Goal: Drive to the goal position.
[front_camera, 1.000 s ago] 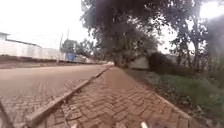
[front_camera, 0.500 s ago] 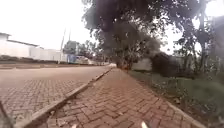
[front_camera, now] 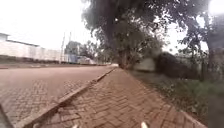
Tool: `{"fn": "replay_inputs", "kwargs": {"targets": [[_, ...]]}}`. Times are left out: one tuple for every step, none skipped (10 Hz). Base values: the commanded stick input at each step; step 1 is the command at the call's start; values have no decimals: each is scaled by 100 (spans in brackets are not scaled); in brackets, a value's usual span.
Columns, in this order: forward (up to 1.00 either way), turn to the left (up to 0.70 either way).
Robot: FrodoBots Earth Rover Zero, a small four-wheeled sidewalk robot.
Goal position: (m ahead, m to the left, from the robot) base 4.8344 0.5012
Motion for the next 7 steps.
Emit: {"fn": "replay_inputs", "kwargs": {"targets": [[70, 6], [70, 11], [70, -8], [70, -26], [70, -35], [70, -35], [70, -35]]}}
